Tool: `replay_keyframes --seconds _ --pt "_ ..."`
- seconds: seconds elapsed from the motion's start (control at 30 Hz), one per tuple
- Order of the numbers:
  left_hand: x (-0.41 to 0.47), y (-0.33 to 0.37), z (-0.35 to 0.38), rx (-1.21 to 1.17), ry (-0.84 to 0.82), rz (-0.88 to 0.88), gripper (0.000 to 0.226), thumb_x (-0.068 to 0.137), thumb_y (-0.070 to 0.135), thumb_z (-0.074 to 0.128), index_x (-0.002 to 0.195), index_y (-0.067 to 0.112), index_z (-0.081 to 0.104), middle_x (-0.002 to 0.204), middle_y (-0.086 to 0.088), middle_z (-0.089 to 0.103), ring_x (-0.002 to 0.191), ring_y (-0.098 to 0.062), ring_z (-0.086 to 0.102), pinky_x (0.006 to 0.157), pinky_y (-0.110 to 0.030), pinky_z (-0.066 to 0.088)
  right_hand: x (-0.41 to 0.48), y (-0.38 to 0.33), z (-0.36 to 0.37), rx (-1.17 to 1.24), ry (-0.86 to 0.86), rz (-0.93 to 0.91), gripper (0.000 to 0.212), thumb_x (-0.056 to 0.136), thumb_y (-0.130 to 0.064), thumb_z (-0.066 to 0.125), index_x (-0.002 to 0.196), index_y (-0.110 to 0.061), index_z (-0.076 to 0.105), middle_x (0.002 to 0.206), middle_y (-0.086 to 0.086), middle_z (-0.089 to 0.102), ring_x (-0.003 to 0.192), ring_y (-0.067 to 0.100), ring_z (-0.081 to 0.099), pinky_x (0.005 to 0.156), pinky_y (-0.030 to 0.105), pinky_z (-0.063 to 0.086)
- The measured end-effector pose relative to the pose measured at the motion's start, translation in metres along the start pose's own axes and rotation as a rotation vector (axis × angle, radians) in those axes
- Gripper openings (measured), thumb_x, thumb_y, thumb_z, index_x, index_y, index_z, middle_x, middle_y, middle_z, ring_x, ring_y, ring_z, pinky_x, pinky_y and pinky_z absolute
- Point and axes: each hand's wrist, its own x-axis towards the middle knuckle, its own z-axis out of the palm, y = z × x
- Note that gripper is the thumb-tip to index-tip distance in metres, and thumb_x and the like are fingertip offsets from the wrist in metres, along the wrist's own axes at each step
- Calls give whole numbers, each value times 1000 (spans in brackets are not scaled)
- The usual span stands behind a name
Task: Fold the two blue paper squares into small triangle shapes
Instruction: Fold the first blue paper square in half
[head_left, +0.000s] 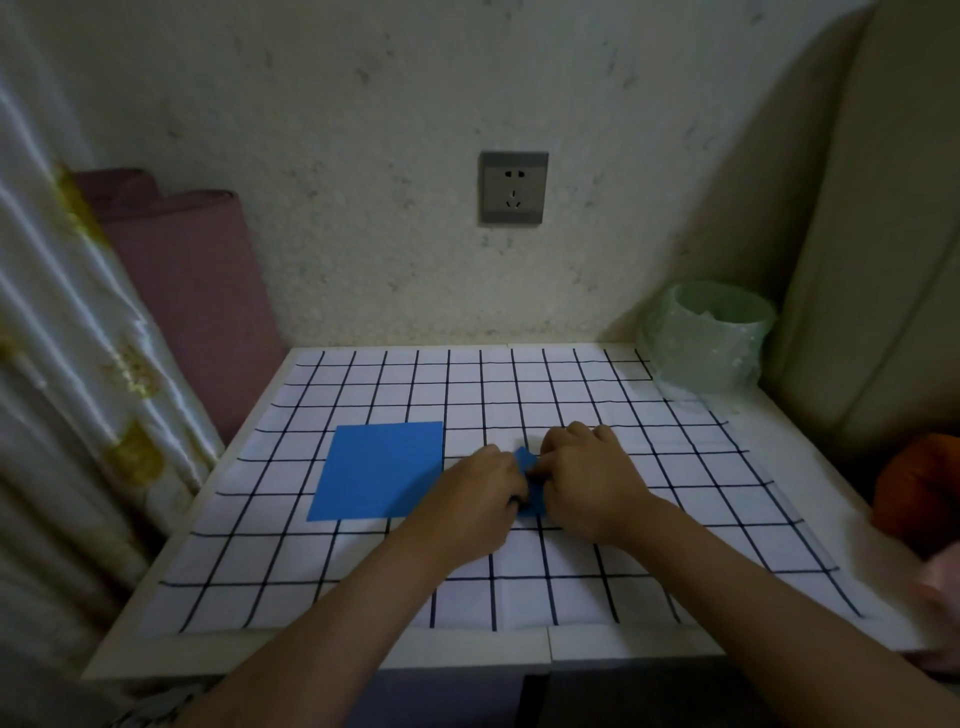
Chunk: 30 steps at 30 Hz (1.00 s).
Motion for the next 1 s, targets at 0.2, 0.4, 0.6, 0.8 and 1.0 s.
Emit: replay_keyframes --seconds 0.2,0.4,0.6,0.8,1.0 --pt "-30 5 5 -18 22 21 27 93 13 51 105 17 75 109 4 62 100 -10 50 82 -20 46 -7 -2 3 -15 -12 13 39 91 -30 42 122 -29 66 115 -2 55 107 19 45 95 37 29" --pt "-40 11 8 -21 54 18 34 91 21 47 115 19 71 110 5 64 103 -9 51 84 -26 51 -28 -6 10 -105 26 -49 61 89 -44 29 140 -19 48 139 6 51 130 24 41 110 41 25" --pt "-46 13 10 -6 80 42 29 96 30 47 111 20 70 108 5 58 101 -7 47 82 -29 50 -56 -21 12 -119 116 -187 43 89 -33 41 121 -22 67 137 11 58 135 29 46 115 47 25" --pt "-52 10 13 42 77 9 38 96 27 47 130 25 62 129 -1 53 120 -14 46 97 -34 47 -71 -17 20 -72 76 -120 52 95 -38 26 132 -23 59 141 0 55 140 20 39 116 46 21" --pt "-60 -4 1 122 110 -140 38 89 39 47 119 33 70 139 0 50 124 -18 42 94 -35 46 -66 -13 25 -40 68 -85 52 98 -42 21 135 -28 55 147 -5 48 144 15 31 120 50 9"
